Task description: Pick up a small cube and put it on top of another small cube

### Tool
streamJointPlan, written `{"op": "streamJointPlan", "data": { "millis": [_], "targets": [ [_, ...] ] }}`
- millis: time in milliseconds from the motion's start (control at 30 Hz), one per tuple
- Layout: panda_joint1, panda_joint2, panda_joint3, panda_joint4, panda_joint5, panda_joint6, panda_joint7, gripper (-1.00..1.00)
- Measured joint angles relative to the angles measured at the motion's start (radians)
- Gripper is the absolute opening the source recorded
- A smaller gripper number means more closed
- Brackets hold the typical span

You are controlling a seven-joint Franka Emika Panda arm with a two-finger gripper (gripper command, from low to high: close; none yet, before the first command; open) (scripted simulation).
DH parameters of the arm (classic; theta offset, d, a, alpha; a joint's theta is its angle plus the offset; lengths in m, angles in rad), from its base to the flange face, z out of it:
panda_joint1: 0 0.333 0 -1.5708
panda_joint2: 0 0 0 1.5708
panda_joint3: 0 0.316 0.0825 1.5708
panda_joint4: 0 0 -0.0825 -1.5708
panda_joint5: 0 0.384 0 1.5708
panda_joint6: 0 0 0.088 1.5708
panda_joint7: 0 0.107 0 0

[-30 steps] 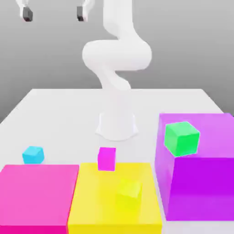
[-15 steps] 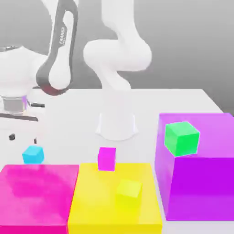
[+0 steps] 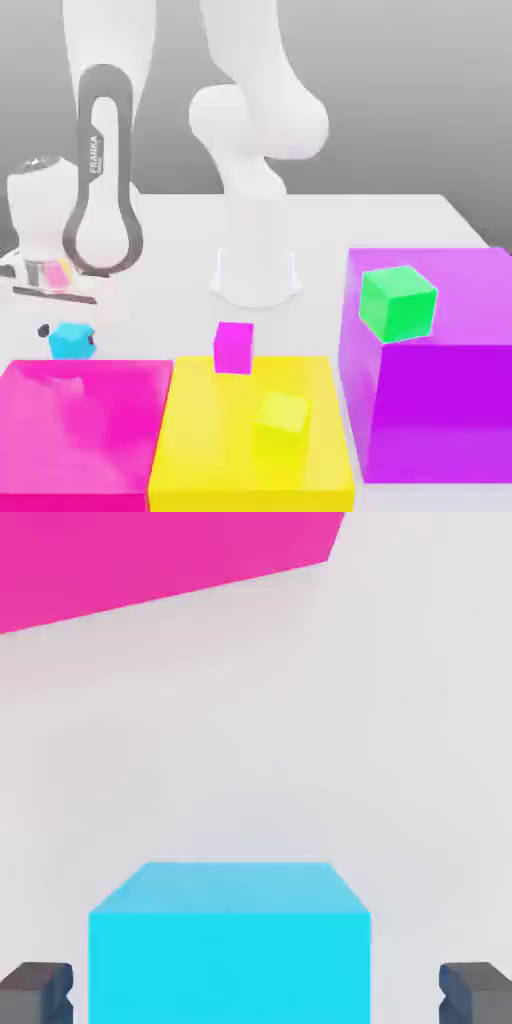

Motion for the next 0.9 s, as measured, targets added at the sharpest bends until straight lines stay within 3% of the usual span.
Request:
{"op": "streamJointPlan", "data": {
  "millis": [167,233,467,633,733,833,900],
  "targets": [
    [-0.012,0.006,0.014,0.002,0.009,0.002,-0.007,-1.00],
    [0.019,-0.013,-0.025,-0.003,-0.022,-0.011,0.016,-1.00],
    [0.184,-0.141,-0.253,-0.039,-0.286,-0.093,0.213,-1.00],
    [0.213,-0.239,-0.335,-0.067,-0.496,-0.153,0.368,-1.00],
    [0.215,-0.284,-0.320,-0.064,-0.568,-0.201,0.423,-1.00],
    [0.235,-0.306,-0.224,-0.014,-0.577,-0.274,0.430,-1.00],
    [0.321,-0.318,-0.147,0.024,-0.578,-0.325,0.430,-1.00]
  ]
}}
